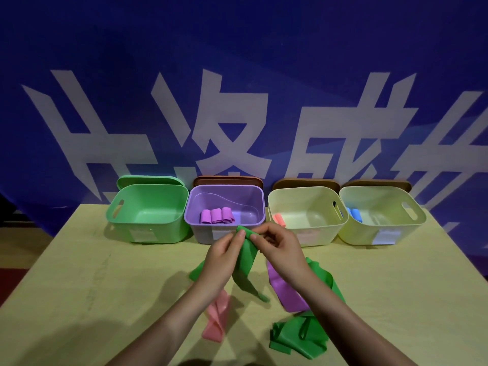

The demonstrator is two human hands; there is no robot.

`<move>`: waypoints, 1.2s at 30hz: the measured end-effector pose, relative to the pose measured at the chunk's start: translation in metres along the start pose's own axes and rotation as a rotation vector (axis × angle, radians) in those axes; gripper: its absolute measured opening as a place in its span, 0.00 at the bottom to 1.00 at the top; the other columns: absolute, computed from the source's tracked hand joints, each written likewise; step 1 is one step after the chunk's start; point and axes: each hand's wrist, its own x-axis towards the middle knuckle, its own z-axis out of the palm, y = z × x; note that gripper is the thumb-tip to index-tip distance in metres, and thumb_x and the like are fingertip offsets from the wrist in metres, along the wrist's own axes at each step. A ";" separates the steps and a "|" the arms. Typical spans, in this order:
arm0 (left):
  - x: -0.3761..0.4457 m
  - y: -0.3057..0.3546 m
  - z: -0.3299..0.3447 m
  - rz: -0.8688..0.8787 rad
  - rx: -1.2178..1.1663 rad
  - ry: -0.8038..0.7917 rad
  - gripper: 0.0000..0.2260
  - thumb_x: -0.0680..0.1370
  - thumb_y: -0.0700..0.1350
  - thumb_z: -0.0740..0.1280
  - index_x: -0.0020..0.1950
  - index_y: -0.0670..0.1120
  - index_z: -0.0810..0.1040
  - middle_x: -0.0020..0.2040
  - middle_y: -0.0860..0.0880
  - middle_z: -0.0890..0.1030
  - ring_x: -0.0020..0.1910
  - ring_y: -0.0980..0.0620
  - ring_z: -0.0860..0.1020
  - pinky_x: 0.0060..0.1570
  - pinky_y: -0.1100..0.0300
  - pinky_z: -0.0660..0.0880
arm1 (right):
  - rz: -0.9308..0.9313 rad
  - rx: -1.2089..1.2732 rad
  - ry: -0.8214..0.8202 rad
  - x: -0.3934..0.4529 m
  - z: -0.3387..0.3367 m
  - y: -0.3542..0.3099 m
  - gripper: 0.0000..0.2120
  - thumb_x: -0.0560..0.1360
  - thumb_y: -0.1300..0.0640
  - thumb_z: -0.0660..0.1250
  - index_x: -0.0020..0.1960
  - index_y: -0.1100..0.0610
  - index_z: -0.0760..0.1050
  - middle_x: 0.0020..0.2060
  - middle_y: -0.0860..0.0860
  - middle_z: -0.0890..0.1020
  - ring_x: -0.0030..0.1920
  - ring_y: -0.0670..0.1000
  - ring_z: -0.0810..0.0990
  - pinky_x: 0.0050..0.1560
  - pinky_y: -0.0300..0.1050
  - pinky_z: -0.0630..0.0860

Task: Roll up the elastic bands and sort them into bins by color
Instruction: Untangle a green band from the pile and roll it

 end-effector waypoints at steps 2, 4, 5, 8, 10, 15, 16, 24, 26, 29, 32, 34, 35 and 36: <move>0.003 -0.001 0.000 -0.012 -0.013 -0.001 0.11 0.81 0.45 0.61 0.45 0.48 0.82 0.45 0.44 0.84 0.46 0.52 0.80 0.50 0.55 0.75 | -0.045 -0.072 0.015 0.001 -0.001 0.002 0.02 0.74 0.64 0.69 0.43 0.60 0.80 0.35 0.47 0.80 0.36 0.45 0.74 0.40 0.39 0.72; 0.005 -0.002 0.000 -0.016 -0.040 0.001 0.10 0.81 0.44 0.62 0.46 0.44 0.82 0.45 0.41 0.82 0.46 0.49 0.78 0.50 0.53 0.73 | -0.129 -0.183 0.022 0.002 -0.003 0.002 0.04 0.73 0.58 0.69 0.44 0.59 0.80 0.36 0.49 0.81 0.36 0.46 0.75 0.40 0.41 0.74; 0.005 -0.002 0.000 -0.020 -0.060 0.005 0.10 0.81 0.43 0.61 0.46 0.44 0.81 0.44 0.42 0.81 0.46 0.49 0.78 0.50 0.53 0.72 | -0.185 -0.255 0.021 0.002 -0.004 0.003 0.06 0.72 0.56 0.68 0.44 0.59 0.81 0.37 0.49 0.81 0.36 0.45 0.75 0.40 0.42 0.74; 0.005 0.004 0.002 -0.015 -0.117 0.021 0.10 0.81 0.42 0.60 0.47 0.45 0.81 0.45 0.46 0.83 0.47 0.52 0.79 0.52 0.56 0.74 | -0.337 -0.379 0.012 0.005 -0.008 0.002 0.05 0.72 0.57 0.69 0.46 0.57 0.82 0.38 0.50 0.81 0.36 0.41 0.74 0.43 0.37 0.74; 0.006 0.005 0.001 0.009 -0.101 0.010 0.10 0.81 0.42 0.61 0.49 0.42 0.81 0.47 0.43 0.83 0.48 0.51 0.79 0.54 0.54 0.74 | -0.372 -0.405 0.010 0.008 -0.009 -0.001 0.07 0.72 0.57 0.70 0.48 0.56 0.84 0.38 0.50 0.82 0.36 0.39 0.74 0.46 0.33 0.72; 0.009 0.009 -0.002 0.025 -0.061 0.008 0.10 0.81 0.42 0.60 0.49 0.43 0.80 0.45 0.45 0.82 0.47 0.50 0.78 0.51 0.54 0.73 | -0.251 -0.257 -0.022 0.008 -0.011 -0.008 0.11 0.76 0.52 0.66 0.53 0.53 0.84 0.41 0.47 0.83 0.42 0.43 0.79 0.46 0.39 0.75; 0.008 0.011 -0.003 0.036 -0.034 0.001 0.09 0.81 0.42 0.60 0.49 0.44 0.80 0.45 0.46 0.82 0.46 0.52 0.78 0.50 0.55 0.73 | -0.176 -0.171 -0.012 0.008 -0.011 -0.009 0.09 0.77 0.54 0.67 0.53 0.53 0.83 0.41 0.45 0.84 0.42 0.42 0.80 0.46 0.39 0.75; 0.005 0.011 -0.006 0.146 0.091 -0.053 0.08 0.80 0.44 0.64 0.49 0.41 0.79 0.39 0.43 0.81 0.38 0.55 0.77 0.41 0.56 0.73 | 0.000 0.041 -0.033 0.010 -0.006 -0.013 0.09 0.74 0.67 0.69 0.41 0.54 0.81 0.31 0.43 0.81 0.32 0.39 0.75 0.40 0.36 0.72; 0.004 0.015 -0.006 0.035 -0.045 -0.089 0.06 0.78 0.42 0.64 0.48 0.42 0.79 0.35 0.48 0.82 0.34 0.54 0.79 0.36 0.57 0.76 | -0.005 0.085 -0.026 0.010 -0.006 -0.015 0.11 0.74 0.68 0.68 0.40 0.54 0.80 0.30 0.43 0.80 0.32 0.39 0.75 0.39 0.34 0.71; 0.005 0.019 -0.008 -0.165 -0.232 -0.249 0.14 0.75 0.48 0.68 0.52 0.38 0.77 0.36 0.39 0.82 0.33 0.44 0.81 0.33 0.55 0.78 | -0.005 0.138 -0.029 0.011 -0.006 -0.019 0.10 0.75 0.69 0.67 0.40 0.56 0.79 0.29 0.44 0.80 0.31 0.39 0.75 0.37 0.34 0.72; 0.005 0.020 -0.009 -0.269 -0.353 -0.363 0.14 0.75 0.46 0.66 0.55 0.38 0.76 0.39 0.34 0.82 0.37 0.40 0.82 0.42 0.52 0.80 | -0.019 0.110 -0.041 0.014 -0.006 -0.020 0.10 0.75 0.68 0.67 0.41 0.55 0.79 0.31 0.44 0.81 0.34 0.40 0.76 0.40 0.35 0.73; 0.006 0.018 -0.009 -0.312 -0.461 -0.396 0.14 0.76 0.43 0.65 0.58 0.37 0.75 0.41 0.33 0.81 0.40 0.38 0.82 0.48 0.47 0.79 | -0.032 0.085 -0.045 0.015 -0.007 -0.021 0.11 0.75 0.67 0.68 0.41 0.53 0.80 0.34 0.45 0.81 0.37 0.43 0.77 0.42 0.38 0.74; 0.005 0.018 -0.008 -0.319 -0.490 -0.401 0.15 0.76 0.43 0.66 0.60 0.36 0.74 0.41 0.34 0.81 0.41 0.38 0.82 0.48 0.47 0.79 | -0.045 0.067 -0.044 0.016 -0.007 -0.020 0.10 0.74 0.67 0.69 0.41 0.52 0.80 0.35 0.46 0.81 0.38 0.44 0.77 0.43 0.39 0.75; 0.004 0.017 -0.007 -0.321 -0.502 -0.396 0.16 0.76 0.42 0.66 0.61 0.35 0.73 0.41 0.34 0.81 0.41 0.38 0.82 0.47 0.47 0.79 | -0.063 0.042 -0.042 0.016 -0.007 -0.020 0.10 0.74 0.66 0.69 0.42 0.51 0.80 0.36 0.47 0.82 0.38 0.45 0.77 0.43 0.41 0.75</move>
